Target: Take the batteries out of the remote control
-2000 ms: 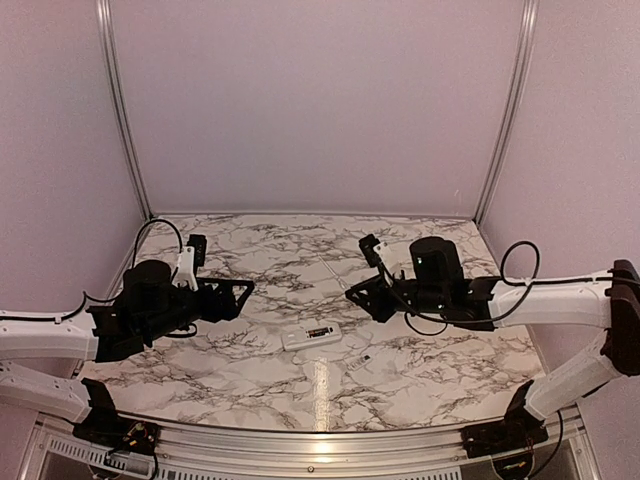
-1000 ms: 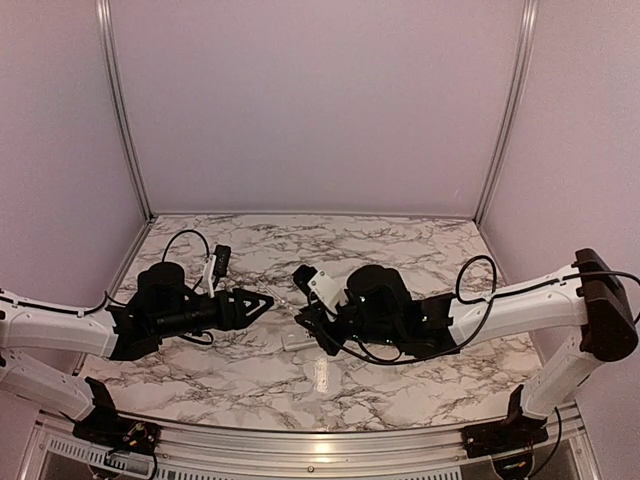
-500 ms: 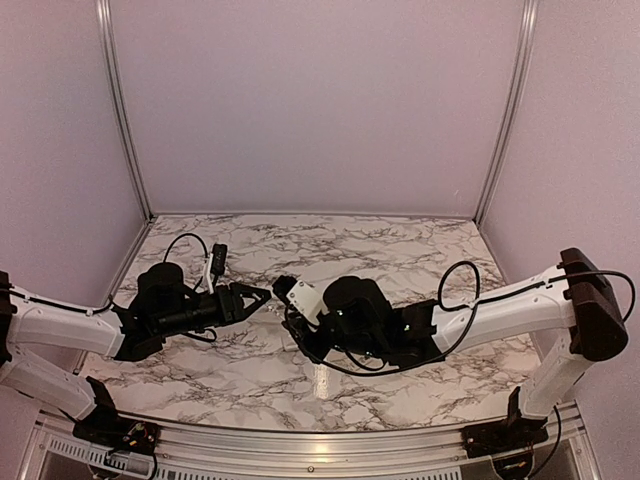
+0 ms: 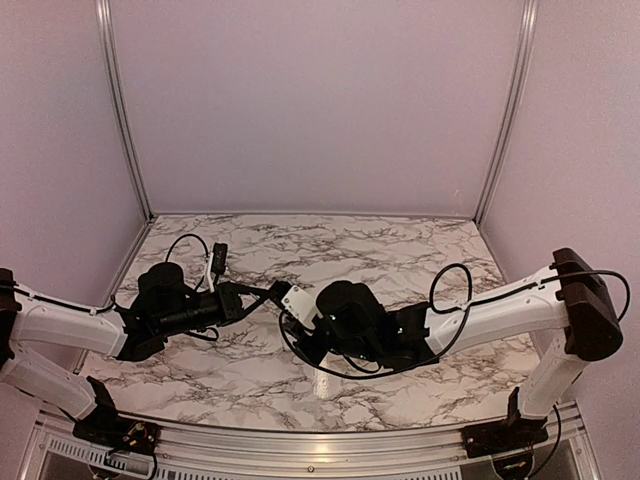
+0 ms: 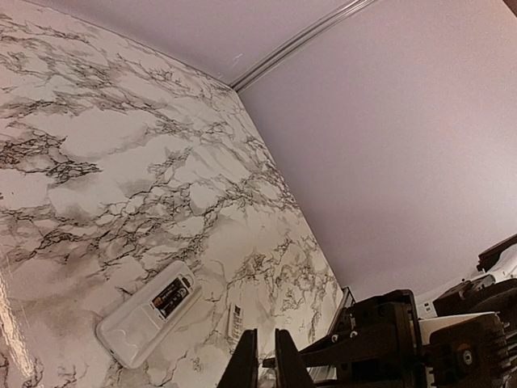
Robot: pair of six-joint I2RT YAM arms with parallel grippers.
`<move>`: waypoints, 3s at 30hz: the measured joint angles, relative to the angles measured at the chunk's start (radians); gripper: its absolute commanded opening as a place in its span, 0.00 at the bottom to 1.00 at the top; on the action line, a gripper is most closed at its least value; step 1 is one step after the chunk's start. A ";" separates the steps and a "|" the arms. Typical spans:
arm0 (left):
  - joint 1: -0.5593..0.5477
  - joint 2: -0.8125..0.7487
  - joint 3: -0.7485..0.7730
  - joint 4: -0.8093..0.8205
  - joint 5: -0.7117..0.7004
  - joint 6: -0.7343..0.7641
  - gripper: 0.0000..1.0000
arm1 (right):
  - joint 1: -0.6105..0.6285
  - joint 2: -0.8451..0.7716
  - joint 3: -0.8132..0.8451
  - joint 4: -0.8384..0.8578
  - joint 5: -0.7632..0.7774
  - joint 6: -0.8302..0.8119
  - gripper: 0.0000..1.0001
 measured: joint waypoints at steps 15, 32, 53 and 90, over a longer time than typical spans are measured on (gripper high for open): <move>0.005 -0.114 -0.033 -0.055 -0.076 0.034 0.00 | 0.006 0.002 -0.012 0.050 0.061 0.041 0.83; 0.020 -0.244 -0.077 -0.102 -0.165 0.072 0.00 | -0.009 -0.127 -0.173 0.260 0.080 0.173 0.99; 0.021 -0.296 -0.134 -0.071 -0.205 0.094 0.00 | -0.181 -0.116 -0.337 0.765 -0.427 0.725 0.95; 0.022 -0.397 -0.228 0.198 -0.013 -0.018 0.00 | -0.151 0.288 -0.108 1.145 -0.669 1.100 0.60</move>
